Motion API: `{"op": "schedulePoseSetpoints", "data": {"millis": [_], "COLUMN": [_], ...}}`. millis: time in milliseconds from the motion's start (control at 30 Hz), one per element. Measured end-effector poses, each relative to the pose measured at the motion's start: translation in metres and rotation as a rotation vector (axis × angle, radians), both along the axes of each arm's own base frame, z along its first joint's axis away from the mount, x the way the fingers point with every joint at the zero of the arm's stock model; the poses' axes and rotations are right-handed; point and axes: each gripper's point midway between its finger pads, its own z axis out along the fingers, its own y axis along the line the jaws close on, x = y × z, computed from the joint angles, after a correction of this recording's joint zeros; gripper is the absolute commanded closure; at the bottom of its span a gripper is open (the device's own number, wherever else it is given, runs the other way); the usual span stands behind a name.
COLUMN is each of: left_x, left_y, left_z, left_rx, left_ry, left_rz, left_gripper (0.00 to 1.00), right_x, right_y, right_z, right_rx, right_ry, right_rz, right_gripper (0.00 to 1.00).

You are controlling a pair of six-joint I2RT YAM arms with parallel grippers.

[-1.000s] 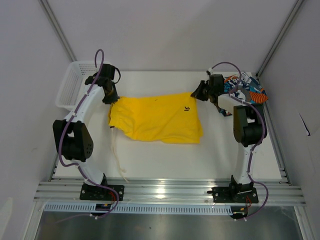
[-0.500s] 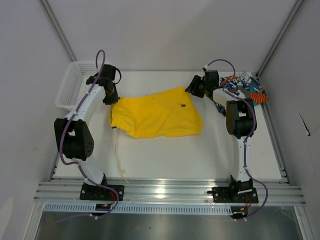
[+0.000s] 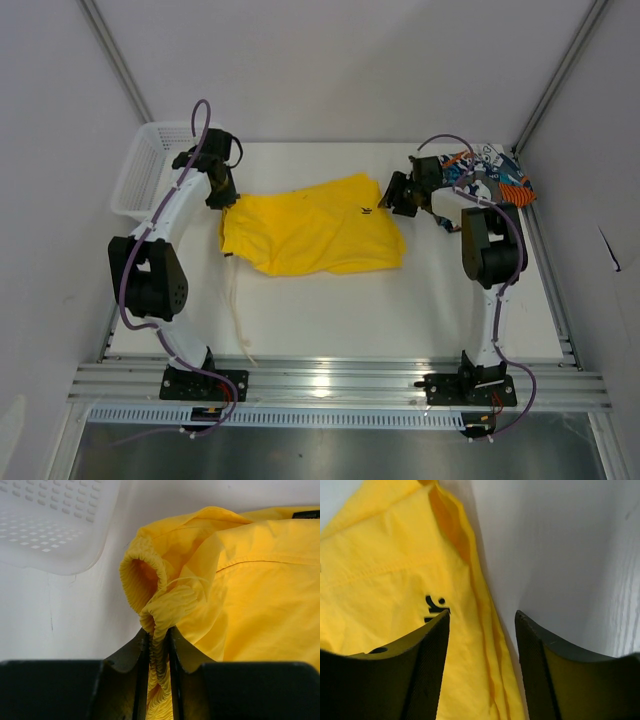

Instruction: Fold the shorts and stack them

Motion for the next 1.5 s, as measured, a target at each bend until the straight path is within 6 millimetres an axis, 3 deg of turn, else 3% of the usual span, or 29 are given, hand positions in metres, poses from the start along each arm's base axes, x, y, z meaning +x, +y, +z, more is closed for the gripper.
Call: {"op": "schedulePoseSetpoints", "data": {"millis": [100,133,200,233,300,433,567,600,667,800,933,1033,1067,1100,1200,1333,1500], "left_x": [0.0,0.0,0.0,0.0,0.0,0.0,-0.001,-0.001,-0.002,-0.005,-0.013,-0.019,-0.021,-0.023,-0.027,-0.028,-0.032], "left_y": [0.0,0.0,-0.001,-0.001,-0.001,-0.001,-0.005,-0.009,-0.02,-0.044,-0.055,-0.057,-0.056,-0.055,-0.053,-0.053,-0.052], "left_z": [0.0,0.0,0.0,0.0,0.0,0.0,0.001,0.002,0.004,0.01,0.016,0.019,0.021,0.023,0.033,0.047,0.056], "left_rx": [0.0,-0.001,-0.003,-0.003,-0.003,-0.003,0.012,0.015,0.025,0.049,0.086,0.101,0.106,0.112,0.126,0.133,0.138], "left_ry": [0.0,0.0,0.0,0.0,0.0,0.0,0.0,-0.001,-0.004,-0.012,-0.002,0.006,0.006,0.007,-0.001,-0.027,-0.038], "left_rz": [-0.001,-0.001,-0.002,-0.002,-0.002,-0.004,-0.027,-0.039,-0.074,-0.138,-0.169,-0.175,-0.175,-0.173,-0.169,-0.17,-0.169], "left_gripper": [0.8,0.8,0.8,0.8,0.8,0.8,0.8,0.8,0.8,0.8,0.8,0.8,0.79,0.79,0.79,0.79,0.79], "right_x": [-0.016,-0.022,-0.033,-0.04,-0.057,-0.113,-0.176,-0.185,-0.196,-0.198,-0.199,-0.188,-0.182,-0.177,-0.165,-0.148,-0.119], "right_y": [-0.003,-0.002,-0.002,-0.001,0.006,0.029,0.037,0.036,0.033,0.024,0.013,0.021,0.027,0.035,0.063,0.114,0.174], "right_z": [-0.004,-0.005,-0.007,-0.011,-0.013,-0.016,-0.018,-0.018,-0.017,-0.013,-0.004,0.017,0.026,0.036,0.063,0.083,0.067], "right_rx": [-0.013,-0.017,-0.039,-0.05,-0.073,-0.077,-0.074,-0.075,-0.08,-0.12,-0.178,-0.187,-0.18,-0.17,-0.115,0.015,0.17], "right_ry": [0.028,0.036,0.055,0.067,0.08,0.117,0.158,0.165,0.172,0.167,0.167,0.122,0.095,0.068,-0.01,-0.068,-0.061], "right_rz": [0.003,0.009,0.017,0.021,0.039,0.103,0.148,0.152,0.146,0.119,0.088,0.089,0.096,0.105,0.148,0.221,0.301], "right_gripper": [0.53,0.64,0.74,0.88,0.99,1.0,0.96,0.84,0.72,0.61,0.61,0.64,0.66,0.79,1.0,1.0,1.0]}}
